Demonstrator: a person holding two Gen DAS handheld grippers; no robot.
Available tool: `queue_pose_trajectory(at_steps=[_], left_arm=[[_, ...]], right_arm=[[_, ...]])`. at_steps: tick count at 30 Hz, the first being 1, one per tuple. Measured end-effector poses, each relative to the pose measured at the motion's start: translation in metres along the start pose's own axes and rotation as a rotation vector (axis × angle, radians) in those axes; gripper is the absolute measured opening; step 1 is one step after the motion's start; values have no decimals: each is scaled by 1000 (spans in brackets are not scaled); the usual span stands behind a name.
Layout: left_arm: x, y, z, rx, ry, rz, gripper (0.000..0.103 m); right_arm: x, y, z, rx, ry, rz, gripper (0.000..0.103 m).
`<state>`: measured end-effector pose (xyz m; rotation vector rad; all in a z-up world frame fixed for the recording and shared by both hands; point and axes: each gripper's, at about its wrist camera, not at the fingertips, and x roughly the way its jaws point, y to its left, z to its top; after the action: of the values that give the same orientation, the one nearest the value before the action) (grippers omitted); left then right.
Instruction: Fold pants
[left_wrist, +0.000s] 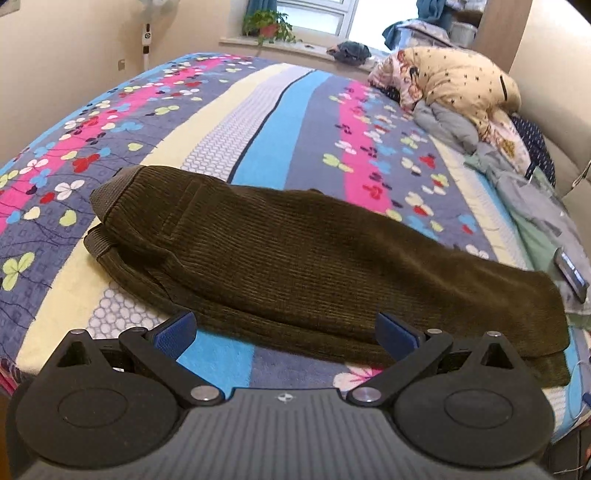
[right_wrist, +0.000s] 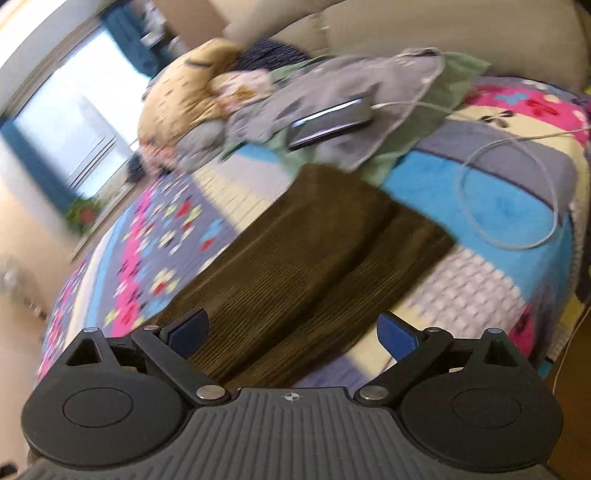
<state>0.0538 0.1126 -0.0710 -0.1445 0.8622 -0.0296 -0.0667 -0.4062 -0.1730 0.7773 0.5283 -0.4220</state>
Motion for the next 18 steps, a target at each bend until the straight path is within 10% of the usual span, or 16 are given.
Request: queue_pose_trajectory(at_steps=[18], left_arm=[[45, -34, 19, 37, 100, 89, 103]], right_arm=[[168, -65, 57, 222, -45, -91, 85]])
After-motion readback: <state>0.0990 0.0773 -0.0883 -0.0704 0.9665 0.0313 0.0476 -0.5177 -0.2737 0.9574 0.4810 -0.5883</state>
